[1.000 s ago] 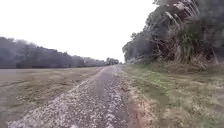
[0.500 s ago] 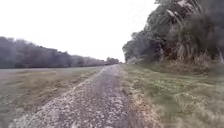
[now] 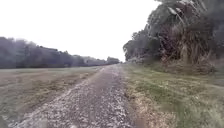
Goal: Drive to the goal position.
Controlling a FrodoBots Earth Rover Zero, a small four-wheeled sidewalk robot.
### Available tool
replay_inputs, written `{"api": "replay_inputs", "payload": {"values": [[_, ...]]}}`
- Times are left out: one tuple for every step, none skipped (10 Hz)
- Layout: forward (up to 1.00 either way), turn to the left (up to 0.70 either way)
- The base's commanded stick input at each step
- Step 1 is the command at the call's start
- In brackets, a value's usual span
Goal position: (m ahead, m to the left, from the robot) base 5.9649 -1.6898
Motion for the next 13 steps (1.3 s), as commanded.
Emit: {"api": "replay_inputs", "payload": {"values": [[0.6, 0.01], [0.6, 0.01], [0.6, 0.01], [0.6, 0.01], [0.6, 0.01], [0.6, 0.01], [0.6, 0.01], [0.6, 0.01], [0.6, 0.01], [0.6, 0.01], [0.6, 0.01], [0.6, 0.01], [0.6, 0.01]]}}
